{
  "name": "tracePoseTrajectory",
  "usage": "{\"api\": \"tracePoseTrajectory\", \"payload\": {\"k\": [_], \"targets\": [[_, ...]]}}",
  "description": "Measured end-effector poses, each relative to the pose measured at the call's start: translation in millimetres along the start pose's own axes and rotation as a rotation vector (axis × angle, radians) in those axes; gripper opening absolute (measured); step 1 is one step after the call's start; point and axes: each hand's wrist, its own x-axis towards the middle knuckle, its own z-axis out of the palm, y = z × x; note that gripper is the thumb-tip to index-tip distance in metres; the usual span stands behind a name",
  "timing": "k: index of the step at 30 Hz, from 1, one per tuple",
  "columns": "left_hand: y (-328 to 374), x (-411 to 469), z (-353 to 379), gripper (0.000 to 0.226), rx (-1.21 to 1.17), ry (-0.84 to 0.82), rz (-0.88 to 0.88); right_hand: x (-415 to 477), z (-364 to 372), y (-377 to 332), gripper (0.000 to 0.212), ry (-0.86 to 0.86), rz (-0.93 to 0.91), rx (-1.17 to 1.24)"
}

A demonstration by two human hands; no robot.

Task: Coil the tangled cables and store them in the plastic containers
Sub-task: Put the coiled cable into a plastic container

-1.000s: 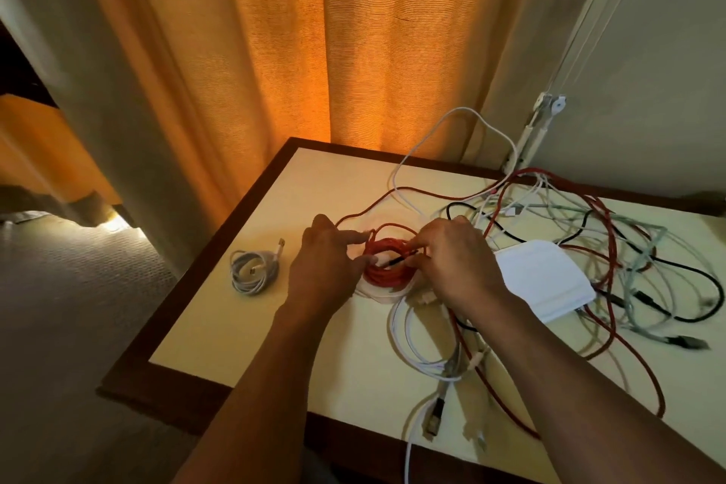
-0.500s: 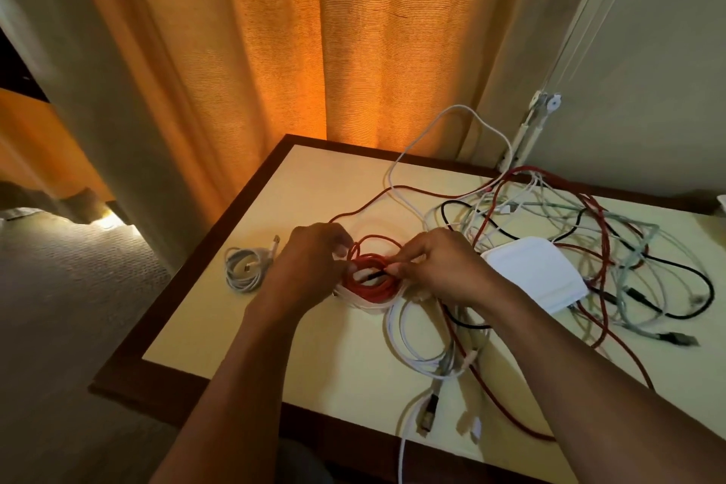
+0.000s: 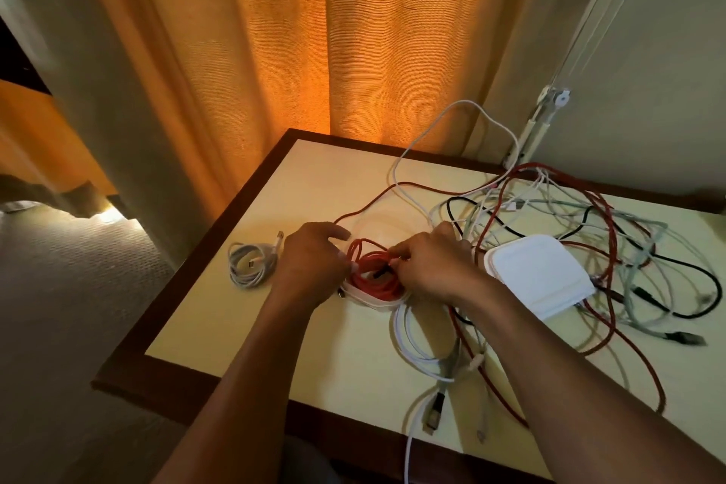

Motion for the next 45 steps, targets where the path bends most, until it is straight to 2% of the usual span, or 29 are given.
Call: {"api": "tracePoseTrajectory", "payload": {"k": [6, 10, 12, 15, 18, 20, 24, 29, 33, 35, 38, 39, 45], "targets": [[3.2, -4.3, 1.6, 0.041, -0.02, 0.034, 0.031, -1.2, 1.6, 7.0, 0.031, 0.056, -0.034, -0.031], [1.6, -13.5, -3.4, 0.038, -0.039, 0.048, 0.109, -2.3, 3.2, 13.0, 0.038, 0.178, -0.052, 0.128], [3.6, -18.6, -14.0, 0.032, -0.022, 0.115, 0.156, -2.8, 1.6, 14.8, 0.048, 0.202, -0.052, 0.19], [1.6, -23.5, -44.7, 0.025, -0.001, 0.304, 0.166, -7.0, -5.8, 16.3, 0.055, 0.197, -0.059, 0.227], [-13.1, -22.8, -74.9, 0.023, 0.009, 0.477, 0.091, -10.1, -12.6, 18.3, 0.056, 0.226, -0.099, 0.253], [-25.0, -20.9, -84.2, 0.024, 0.023, 0.511, 0.008, -10.6, -14.0, 18.6, 0.052, 0.249, -0.111, 0.275], [-46.0, -17.4, -87.9, 0.033, 0.063, 0.428, -0.155, -12.9, -15.8, 14.3, 0.043, 0.295, -0.151, 0.298], [-61.3, -8.7, -87.1, 0.024, 0.076, 0.328, -0.244, -13.3, -15.2, -0.6, 0.037, 0.333, -0.209, 0.338], [-60.8, -10.3, -79.9, 0.024, 0.096, 0.34, -0.181, -15.7, -13.2, -12.2, 0.034, 0.335, -0.253, 0.376], [-57.8, -13.6, -77.1, 0.026, -0.038, 0.339, -0.162, -17.9, -12.9, -15.1, 0.032, 0.334, -0.262, 0.394], [-44.3, -19.5, -73.3, 0.012, -0.218, 0.36, -0.088, -20.9, -13.1, -18.7, 0.031, 0.351, -0.277, 0.43], [-36.8, -21.5, -71.3, 0.019, -0.267, 0.378, -0.056, -21.2, -13.3, -20.2, 0.031, 0.364, -0.278, 0.446], [20.9, -31.1, -41.8, 0.02, -0.396, 0.305, 0.125, -15.0, -19.8, -26.0, 0.046, 0.353, -0.207, 0.628]]}}
